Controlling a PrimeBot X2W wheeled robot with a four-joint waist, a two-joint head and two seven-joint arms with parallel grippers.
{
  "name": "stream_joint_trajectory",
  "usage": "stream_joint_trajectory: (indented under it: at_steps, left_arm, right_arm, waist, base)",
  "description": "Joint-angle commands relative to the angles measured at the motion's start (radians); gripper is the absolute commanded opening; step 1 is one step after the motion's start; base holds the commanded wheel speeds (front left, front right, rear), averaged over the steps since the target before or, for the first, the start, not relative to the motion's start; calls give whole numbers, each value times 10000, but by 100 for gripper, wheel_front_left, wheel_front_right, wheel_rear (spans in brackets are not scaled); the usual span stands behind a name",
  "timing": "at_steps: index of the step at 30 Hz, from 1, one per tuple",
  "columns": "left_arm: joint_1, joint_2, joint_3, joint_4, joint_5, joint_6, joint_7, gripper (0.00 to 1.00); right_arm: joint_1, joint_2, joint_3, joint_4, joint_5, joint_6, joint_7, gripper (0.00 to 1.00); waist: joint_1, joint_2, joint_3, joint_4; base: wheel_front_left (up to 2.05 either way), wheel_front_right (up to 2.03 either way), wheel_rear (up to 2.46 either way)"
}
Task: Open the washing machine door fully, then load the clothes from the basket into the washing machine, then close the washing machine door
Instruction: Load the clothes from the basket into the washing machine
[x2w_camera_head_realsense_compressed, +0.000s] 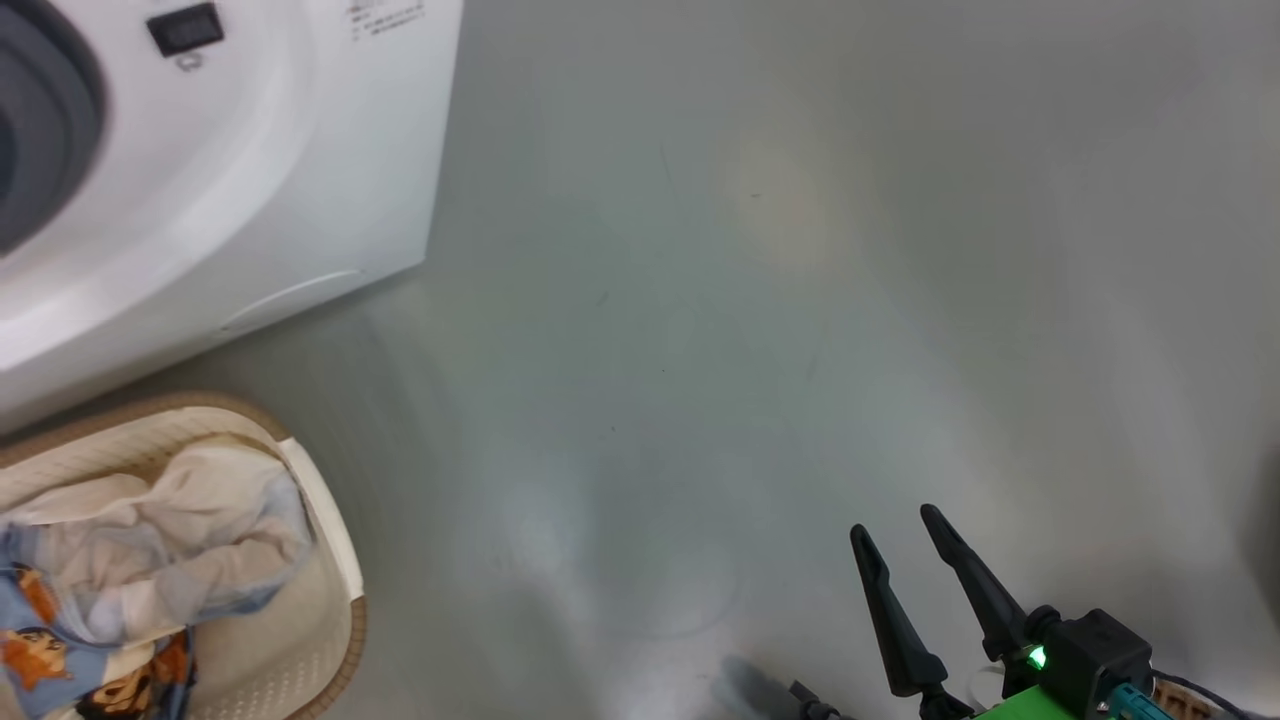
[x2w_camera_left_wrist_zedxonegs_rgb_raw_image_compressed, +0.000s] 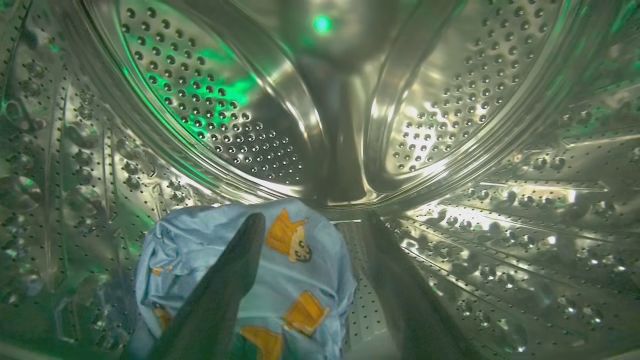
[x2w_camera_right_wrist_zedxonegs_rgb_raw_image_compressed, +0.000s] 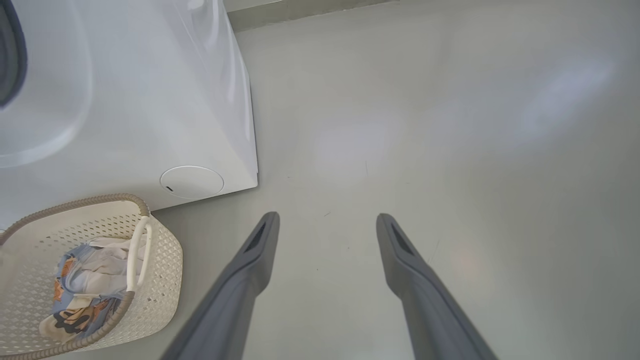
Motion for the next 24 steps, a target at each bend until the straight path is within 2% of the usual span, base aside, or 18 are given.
stream_joint_trajectory:
  at_steps: [1, 9, 20, 24]
  left_arm:
    - [155, 410, -7, -170, 102, 75, -31, 100]
    - [960, -294, 192, -310, -180, 395, -34, 100]
    - [2725, -1606, 618, -1202, -648, 214, -35, 100]
    - [3686, -2182, 470, -1856, -506, -26, -35, 100]
  right_arm:
    - [-47, -173, 191, -129, -110, 25, -49, 100]
    - [-199, -173, 175, 93, -206, 25, -49, 100]
    - [-336, -173, 11, 373, -416, 25, -49, 100]
    - [-336, -173, -147, 463, -497, 25, -49, 100]
  waist:
    - [0, -1, -217, 145]
    - [0, -1, -999, 563]
    - [0, -1, -2182, 1448]
    - [0, -1, -2652, 1865]
  base:
    - [0, 0, 0]
    - [0, 0, 0]
    - [0, 0, 0]
    - [0, 0, 0]
